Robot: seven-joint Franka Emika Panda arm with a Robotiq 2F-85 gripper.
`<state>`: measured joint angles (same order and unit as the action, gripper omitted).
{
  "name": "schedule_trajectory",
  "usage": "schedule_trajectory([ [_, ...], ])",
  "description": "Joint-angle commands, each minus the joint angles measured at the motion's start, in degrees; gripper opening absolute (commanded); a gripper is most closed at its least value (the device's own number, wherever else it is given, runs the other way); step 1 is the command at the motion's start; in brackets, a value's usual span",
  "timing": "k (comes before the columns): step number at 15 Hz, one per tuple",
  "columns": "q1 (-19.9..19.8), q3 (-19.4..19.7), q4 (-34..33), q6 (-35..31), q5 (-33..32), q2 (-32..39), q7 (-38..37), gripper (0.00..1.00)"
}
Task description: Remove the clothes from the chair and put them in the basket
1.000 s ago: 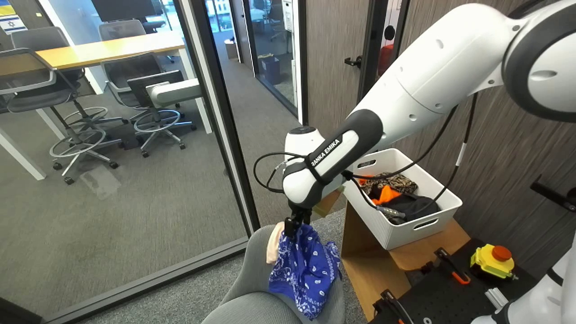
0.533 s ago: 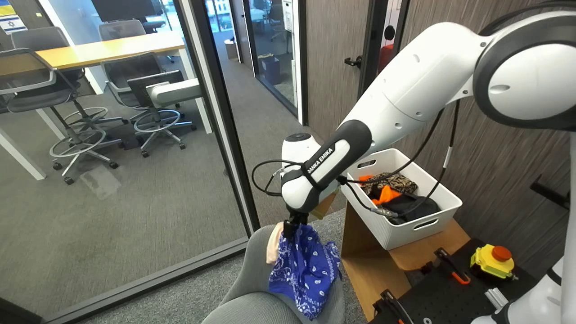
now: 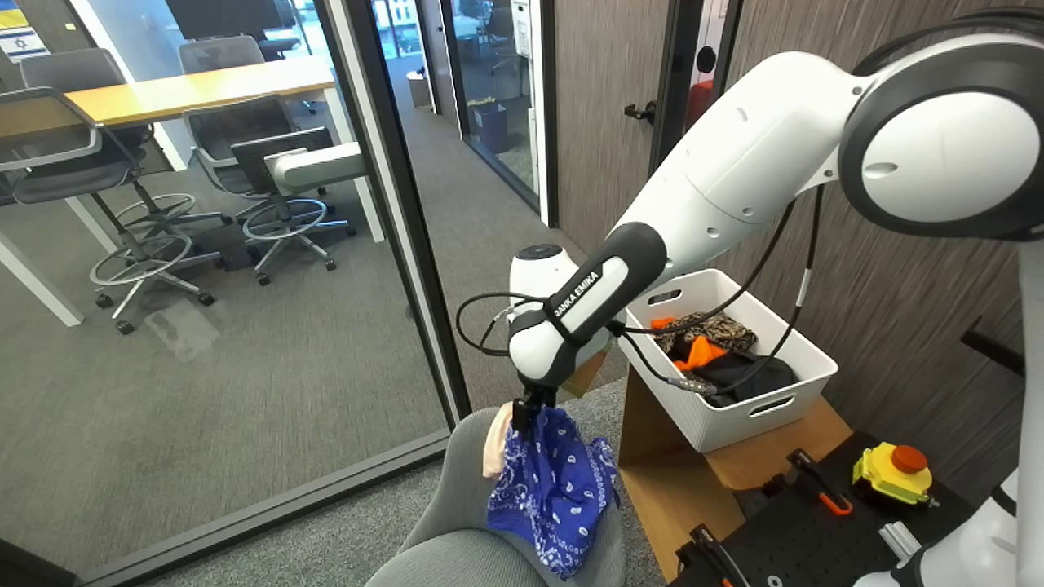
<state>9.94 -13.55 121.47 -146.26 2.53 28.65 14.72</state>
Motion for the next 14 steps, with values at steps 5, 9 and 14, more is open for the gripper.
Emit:
schedule_trajectory([
  [5, 0.2, 0.3, -1.9, -1.1, -1.5, 1.1, -0.9, 1.0],
  [9, 0.3, 0.4, -2.1, -1.0, -1.6, 1.3, -0.9, 1.0],
  [14, 0.1, 0.2, -2.5, -0.7, -1.4, 1.6, -0.6, 1.0],
])
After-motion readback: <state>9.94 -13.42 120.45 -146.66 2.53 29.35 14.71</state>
